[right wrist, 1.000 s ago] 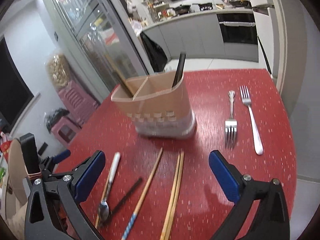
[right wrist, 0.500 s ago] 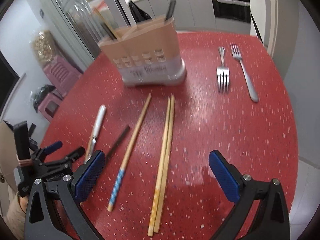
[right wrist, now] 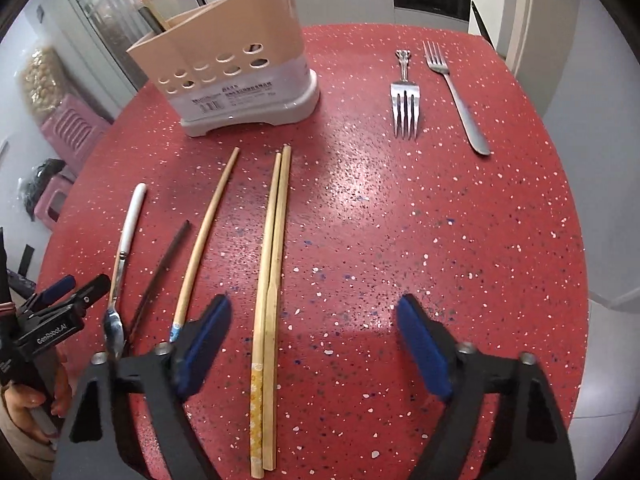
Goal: Organize utensils
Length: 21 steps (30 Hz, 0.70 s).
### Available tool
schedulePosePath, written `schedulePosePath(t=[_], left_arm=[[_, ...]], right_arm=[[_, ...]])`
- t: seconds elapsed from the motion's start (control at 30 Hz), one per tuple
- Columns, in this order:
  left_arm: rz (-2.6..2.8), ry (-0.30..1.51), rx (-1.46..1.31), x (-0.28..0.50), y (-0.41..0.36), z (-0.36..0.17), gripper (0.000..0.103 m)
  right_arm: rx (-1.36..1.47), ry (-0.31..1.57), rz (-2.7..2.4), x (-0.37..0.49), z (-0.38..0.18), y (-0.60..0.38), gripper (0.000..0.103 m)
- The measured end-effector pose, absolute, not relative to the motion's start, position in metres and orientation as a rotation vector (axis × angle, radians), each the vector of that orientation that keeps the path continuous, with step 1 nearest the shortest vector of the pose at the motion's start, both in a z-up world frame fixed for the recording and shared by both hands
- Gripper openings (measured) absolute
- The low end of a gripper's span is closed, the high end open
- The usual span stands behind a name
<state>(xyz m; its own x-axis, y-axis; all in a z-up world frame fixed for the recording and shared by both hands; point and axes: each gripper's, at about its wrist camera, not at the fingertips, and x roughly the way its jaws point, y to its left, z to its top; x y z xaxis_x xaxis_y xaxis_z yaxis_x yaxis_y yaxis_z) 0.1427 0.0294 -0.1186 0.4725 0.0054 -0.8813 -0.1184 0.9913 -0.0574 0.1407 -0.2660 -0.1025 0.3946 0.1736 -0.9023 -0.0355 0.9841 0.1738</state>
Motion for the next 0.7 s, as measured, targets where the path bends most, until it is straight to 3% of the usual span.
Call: schedulePosePath(t=[0.07,0.43,0.7], left_arm=[[0.084,1.076,-0.112,0.144,0.031,-0.118,0.103],[0.098,1.079,-0.089,0.144,0.036,-0.128,0.103],[0.11,1.076,-0.094,0.144,0.041,-0.129,0.103]], right_arm=[[0.139,1.177,0.135,0.142,-0.107,-0.266,0.068],[0.0,1.162,0.141,0.139,-0.112,-0.246,0.065],[0.002,1.151,0.128,0.137,-0.111,-0.249,0.056]])
